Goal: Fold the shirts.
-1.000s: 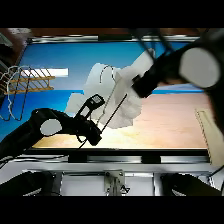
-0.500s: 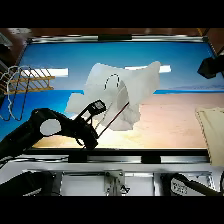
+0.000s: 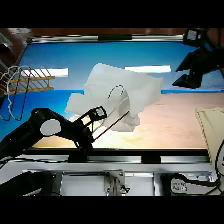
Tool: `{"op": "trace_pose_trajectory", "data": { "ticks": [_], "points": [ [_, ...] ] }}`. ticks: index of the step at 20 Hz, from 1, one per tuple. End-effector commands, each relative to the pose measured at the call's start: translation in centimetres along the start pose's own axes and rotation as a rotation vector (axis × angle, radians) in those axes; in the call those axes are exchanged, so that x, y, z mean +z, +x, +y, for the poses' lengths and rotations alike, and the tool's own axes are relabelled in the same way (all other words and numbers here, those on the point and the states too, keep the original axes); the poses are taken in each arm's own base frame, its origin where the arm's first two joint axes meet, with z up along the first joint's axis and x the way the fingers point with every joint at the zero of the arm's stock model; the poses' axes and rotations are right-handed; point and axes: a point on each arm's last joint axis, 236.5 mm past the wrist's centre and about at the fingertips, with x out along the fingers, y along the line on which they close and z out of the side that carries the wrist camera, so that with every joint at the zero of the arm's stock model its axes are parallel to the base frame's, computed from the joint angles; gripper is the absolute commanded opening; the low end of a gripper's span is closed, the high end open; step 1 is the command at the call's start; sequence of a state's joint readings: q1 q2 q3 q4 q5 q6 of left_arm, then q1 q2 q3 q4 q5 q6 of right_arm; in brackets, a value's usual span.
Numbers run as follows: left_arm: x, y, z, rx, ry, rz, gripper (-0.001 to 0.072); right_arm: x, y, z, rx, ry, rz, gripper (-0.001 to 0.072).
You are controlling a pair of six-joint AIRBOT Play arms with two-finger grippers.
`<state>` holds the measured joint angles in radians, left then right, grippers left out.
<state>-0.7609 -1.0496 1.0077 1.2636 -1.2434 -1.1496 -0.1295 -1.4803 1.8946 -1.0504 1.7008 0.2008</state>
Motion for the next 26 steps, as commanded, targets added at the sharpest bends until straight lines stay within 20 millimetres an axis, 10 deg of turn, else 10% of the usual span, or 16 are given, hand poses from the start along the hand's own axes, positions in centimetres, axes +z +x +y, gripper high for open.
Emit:
{"op": "trace_pose_trajectory", "data": {
  "ticks": [1,12,17,20,23,24,26],
  "points": [
    [-0.8,-0.1,0.4,0.016,0.051,0.033,0.0046,2.4,2.6,1.6,0.092,-0.099,-0.031,0.067],
    [0.5,-1.3,0.8,0.038,0.108,-0.013,0.0046,-0.8,7.9,6.5,0.329,-0.044,0.048,0.0666],
    [0.3,-1.3,1.5,0.04,0.096,-0.006,0.0046,0.2,7.6,6.5,0.312,-0.102,0.025,0.0482],
    [-0.2,-1.7,3.5,0.08,0.068,0.0,0.0049,0.3,7.1,6.8,0.311,-0.059,0.033,0.0091],
    [-1.2,-2.5,6.9,0.157,0.016,0.01,0.0055,0.3,6.5,7.5,0.331,-0.048,0.043,0.005],
    [-1.3,-2.8,7.8,0.173,-0.011,-0.002,0.0071,0.4,6.3,7.5,0.327,-0.04,0.043,0.005],
    [-1.5,-3.6,10.3,0.225,-0.061,-0.033,0.0386,0.5,6.1,7.7,0.327,-0.022,0.046,0.005]
  ]
}}
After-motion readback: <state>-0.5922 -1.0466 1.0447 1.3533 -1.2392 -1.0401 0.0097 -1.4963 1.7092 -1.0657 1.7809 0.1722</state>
